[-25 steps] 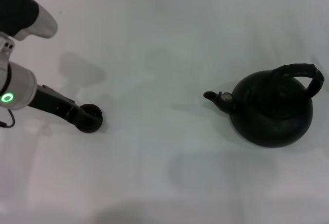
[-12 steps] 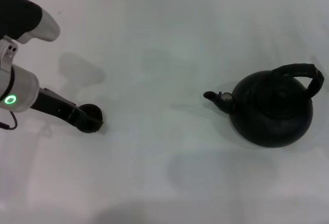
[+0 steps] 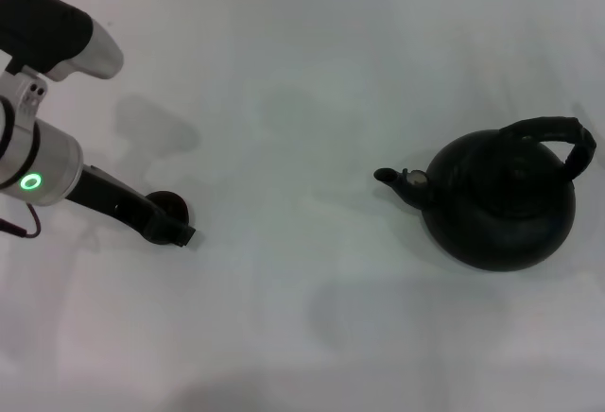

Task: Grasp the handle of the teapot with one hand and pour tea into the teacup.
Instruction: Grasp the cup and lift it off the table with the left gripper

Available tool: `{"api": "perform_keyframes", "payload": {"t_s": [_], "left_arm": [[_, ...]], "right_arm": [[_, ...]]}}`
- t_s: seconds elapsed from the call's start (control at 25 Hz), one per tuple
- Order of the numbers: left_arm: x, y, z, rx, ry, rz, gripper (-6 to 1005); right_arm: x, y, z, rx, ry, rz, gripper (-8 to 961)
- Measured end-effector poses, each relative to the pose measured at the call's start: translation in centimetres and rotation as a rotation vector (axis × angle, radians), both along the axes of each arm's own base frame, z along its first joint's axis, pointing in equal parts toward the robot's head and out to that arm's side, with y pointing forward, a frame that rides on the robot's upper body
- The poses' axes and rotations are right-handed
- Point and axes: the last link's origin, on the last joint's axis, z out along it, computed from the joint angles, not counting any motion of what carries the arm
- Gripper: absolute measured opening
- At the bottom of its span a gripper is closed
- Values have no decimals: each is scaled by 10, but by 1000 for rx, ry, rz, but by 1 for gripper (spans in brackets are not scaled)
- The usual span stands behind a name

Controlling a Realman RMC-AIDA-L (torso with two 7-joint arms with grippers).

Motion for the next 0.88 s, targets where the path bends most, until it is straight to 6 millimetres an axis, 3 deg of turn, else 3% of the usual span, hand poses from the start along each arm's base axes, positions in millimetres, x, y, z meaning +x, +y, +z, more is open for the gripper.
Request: {"api": "perform_keyframes", "payload": {"t_s": [0.2, 0.56, 0.88], "left_arm": [[1, 1, 0, 3, 2, -1, 876], [3, 3, 1, 6, -2, -2, 705], [13, 12, 3, 17, 3, -31, 704]], "right_arm": [[1, 1, 0, -1, -2, -6, 785], [1, 5, 0, -3, -10, -13, 784], [0, 7, 1, -1, -16, -8, 783]]}}
